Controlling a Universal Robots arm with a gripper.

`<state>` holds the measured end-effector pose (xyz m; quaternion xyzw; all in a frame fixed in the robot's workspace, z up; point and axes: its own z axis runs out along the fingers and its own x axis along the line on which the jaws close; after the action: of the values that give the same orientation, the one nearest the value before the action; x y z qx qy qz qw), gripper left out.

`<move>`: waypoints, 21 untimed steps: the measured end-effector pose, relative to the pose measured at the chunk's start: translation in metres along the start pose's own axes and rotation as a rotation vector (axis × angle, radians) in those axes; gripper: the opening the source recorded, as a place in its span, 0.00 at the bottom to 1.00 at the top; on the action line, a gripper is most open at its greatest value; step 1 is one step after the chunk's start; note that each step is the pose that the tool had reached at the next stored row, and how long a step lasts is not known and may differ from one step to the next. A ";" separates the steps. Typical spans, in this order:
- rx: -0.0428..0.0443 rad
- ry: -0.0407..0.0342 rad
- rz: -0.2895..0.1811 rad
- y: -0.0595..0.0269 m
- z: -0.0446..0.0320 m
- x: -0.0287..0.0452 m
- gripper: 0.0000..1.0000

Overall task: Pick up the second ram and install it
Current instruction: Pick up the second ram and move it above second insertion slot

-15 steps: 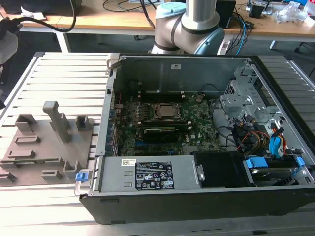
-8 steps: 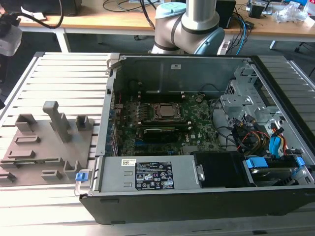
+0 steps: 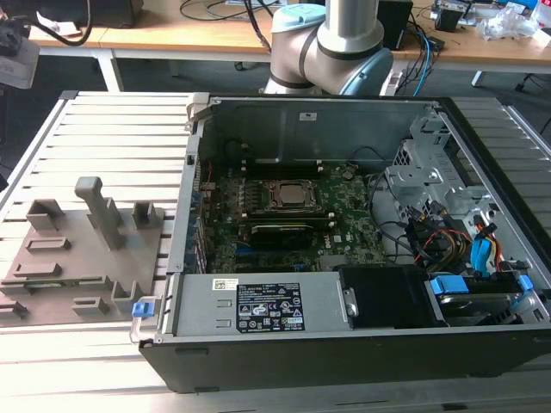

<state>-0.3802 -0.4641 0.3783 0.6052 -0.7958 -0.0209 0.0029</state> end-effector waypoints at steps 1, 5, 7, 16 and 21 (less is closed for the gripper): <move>-0.0002 0.0004 -0.013 0.0000 0.0000 0.0000 0.11; -0.0021 0.0039 -0.106 0.0000 0.0000 0.0000 0.11; -0.0028 0.0050 -0.138 0.0000 0.0000 0.0000 0.11; -0.0038 0.0068 -0.187 0.0000 0.0000 0.0000 0.11; -0.0039 0.0070 -0.190 0.0000 0.0000 0.0000 0.36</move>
<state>-0.3802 -0.4641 0.3783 0.6781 -0.7347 -0.0205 0.0049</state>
